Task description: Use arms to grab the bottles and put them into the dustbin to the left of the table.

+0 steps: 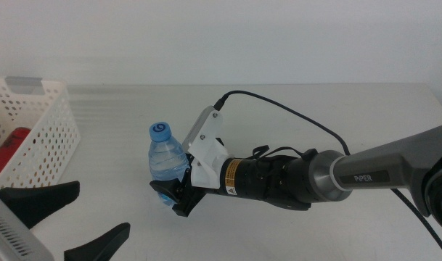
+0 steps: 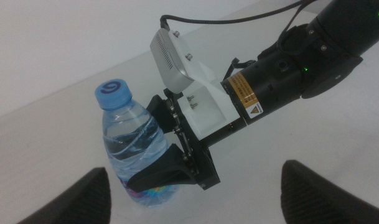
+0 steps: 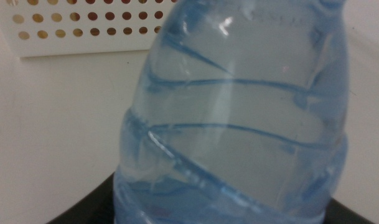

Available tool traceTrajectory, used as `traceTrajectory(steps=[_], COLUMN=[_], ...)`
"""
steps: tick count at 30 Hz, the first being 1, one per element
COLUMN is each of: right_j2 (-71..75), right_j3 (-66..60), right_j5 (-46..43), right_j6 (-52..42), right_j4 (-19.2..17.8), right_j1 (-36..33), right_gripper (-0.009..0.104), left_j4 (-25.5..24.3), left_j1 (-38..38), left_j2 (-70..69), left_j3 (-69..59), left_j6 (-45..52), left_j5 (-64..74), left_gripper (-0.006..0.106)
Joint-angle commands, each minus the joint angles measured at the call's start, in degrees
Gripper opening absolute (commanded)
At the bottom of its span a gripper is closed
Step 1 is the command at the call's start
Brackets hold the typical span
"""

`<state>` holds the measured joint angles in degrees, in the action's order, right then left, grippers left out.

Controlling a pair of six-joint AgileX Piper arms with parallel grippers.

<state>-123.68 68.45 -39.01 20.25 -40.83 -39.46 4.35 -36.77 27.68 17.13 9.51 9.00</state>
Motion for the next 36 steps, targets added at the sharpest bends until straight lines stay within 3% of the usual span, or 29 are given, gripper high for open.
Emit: traceTrajectory(steps=[1,6,7,10,13,26,29,36], right_j2=[3.09,3.02,3.02,3.02,3.64,17.83,23.57,36.2], right_j3=[1.79,1.79,1.7,1.51,-0.02,-16.79,-19.98,-24.54], right_j5=[-4.66,-5.34,-6.11,-6.2,-6.6,-8.94,-7.34,-1.21], right_j6=[0.25,0.32,0.45,0.55,1.81,2.49,3.38,8.41], right_j4=[0.4,-0.02,-0.02,-0.02,0.38,0.84,2.2,0.69], right_j1=[0.05,0.11,0.15,0.15,0.23,2.04,2.04,2.04], right_gripper=[0.004,0.033,0.047,0.069,0.083,0.074,0.074,0.074], left_j4=[0.52,0.52,0.52,0.52,0.52,0.52,0.52,0.52], left_j1=[-0.23,-0.23,-0.23,-0.23,-0.23,-0.23,-0.23,-0.23], left_j2=[0.27,0.27,0.27,0.27,0.27,0.27,0.27,0.27], left_j3=[1.61,1.61,1.61,1.61,1.61,1.61,1.61,1.61], left_j6=[-0.53,-0.53,-0.53,-0.53,-0.53,-0.53,-0.53,-0.53], left_j5=[-4.64,-4.64,-4.64,-4.64,-4.64,-4.64,-4.64,-4.64], left_gripper=[0.09,0.09,0.09,0.09,0.09,0.09,0.09,0.09])
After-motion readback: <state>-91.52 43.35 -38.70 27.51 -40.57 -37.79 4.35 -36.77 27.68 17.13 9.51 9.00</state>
